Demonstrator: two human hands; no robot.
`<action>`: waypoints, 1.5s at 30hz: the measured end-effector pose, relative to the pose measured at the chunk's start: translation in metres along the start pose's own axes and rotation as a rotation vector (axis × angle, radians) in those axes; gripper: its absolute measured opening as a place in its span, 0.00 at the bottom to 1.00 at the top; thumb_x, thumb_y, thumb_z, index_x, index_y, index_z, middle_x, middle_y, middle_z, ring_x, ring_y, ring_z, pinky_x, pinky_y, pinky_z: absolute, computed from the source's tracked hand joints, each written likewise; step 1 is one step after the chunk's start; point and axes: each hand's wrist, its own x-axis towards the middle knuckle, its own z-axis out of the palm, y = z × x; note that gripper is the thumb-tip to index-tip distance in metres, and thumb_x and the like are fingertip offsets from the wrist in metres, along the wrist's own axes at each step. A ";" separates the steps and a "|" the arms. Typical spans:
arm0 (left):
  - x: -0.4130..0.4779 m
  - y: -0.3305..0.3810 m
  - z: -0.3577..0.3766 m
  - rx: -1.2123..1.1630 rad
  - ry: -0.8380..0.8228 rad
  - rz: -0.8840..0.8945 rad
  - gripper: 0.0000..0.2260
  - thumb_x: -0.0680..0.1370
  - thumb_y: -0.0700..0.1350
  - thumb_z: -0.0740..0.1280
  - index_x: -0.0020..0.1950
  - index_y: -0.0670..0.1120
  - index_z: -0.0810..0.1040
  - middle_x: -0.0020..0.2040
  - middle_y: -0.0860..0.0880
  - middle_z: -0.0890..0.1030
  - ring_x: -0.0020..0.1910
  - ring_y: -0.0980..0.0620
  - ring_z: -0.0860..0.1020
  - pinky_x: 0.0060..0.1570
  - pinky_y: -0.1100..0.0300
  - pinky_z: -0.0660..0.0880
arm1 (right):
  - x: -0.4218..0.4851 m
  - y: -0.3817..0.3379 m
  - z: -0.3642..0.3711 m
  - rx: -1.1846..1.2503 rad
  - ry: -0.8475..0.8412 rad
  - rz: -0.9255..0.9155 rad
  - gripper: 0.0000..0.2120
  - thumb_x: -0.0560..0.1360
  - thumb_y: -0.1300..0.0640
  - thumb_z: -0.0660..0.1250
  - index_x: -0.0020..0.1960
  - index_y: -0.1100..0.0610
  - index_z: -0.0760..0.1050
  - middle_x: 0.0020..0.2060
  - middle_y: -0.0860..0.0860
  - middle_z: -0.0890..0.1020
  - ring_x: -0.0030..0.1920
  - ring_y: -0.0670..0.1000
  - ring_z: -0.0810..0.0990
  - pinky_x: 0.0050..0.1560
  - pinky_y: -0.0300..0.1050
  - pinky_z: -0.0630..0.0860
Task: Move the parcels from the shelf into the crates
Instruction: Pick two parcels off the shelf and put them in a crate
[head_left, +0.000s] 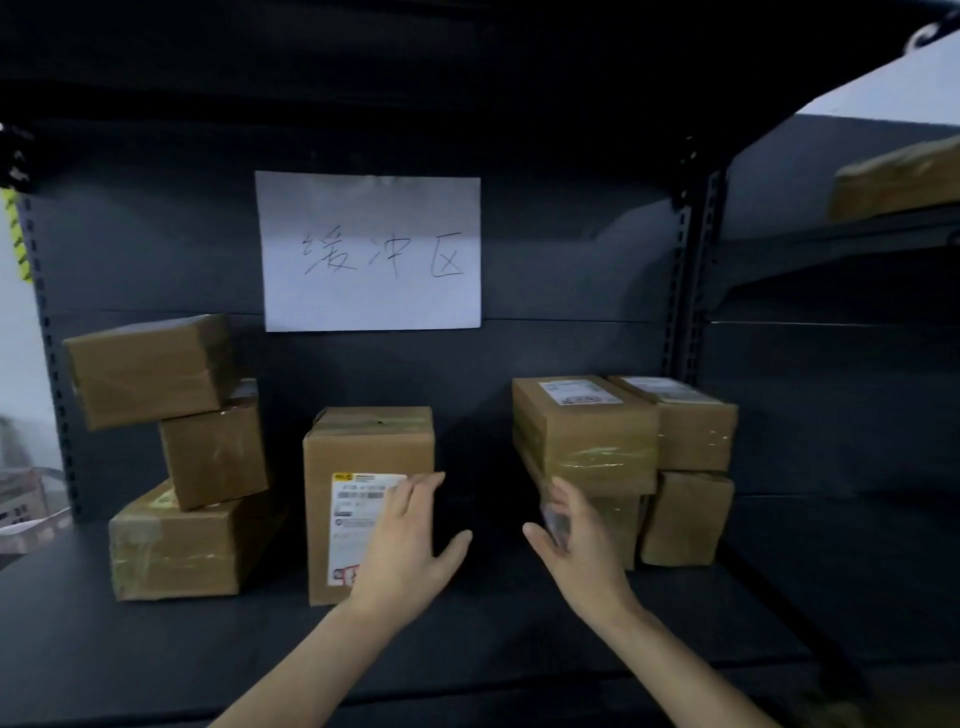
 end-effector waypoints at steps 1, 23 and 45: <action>0.003 0.004 0.006 0.025 -0.030 0.024 0.28 0.75 0.50 0.67 0.72 0.46 0.61 0.69 0.50 0.65 0.70 0.54 0.61 0.65 0.69 0.52 | -0.002 0.003 -0.008 -0.029 0.009 -0.015 0.29 0.76 0.54 0.66 0.73 0.54 0.58 0.69 0.49 0.68 0.67 0.45 0.67 0.66 0.39 0.65; 0.074 0.052 0.073 0.268 -0.314 0.043 0.34 0.75 0.58 0.64 0.75 0.45 0.55 0.73 0.47 0.61 0.73 0.49 0.57 0.72 0.57 0.57 | 0.038 0.056 -0.109 -0.624 0.065 -0.027 0.25 0.79 0.50 0.59 0.73 0.57 0.59 0.67 0.52 0.68 0.66 0.50 0.69 0.65 0.41 0.68; 0.051 0.069 0.048 -0.686 -0.150 -0.377 0.27 0.72 0.67 0.52 0.53 0.46 0.74 0.49 0.52 0.79 0.51 0.55 0.76 0.52 0.59 0.74 | 0.027 0.026 -0.101 0.237 0.094 0.176 0.25 0.67 0.29 0.48 0.50 0.41 0.74 0.51 0.41 0.79 0.54 0.43 0.76 0.59 0.48 0.73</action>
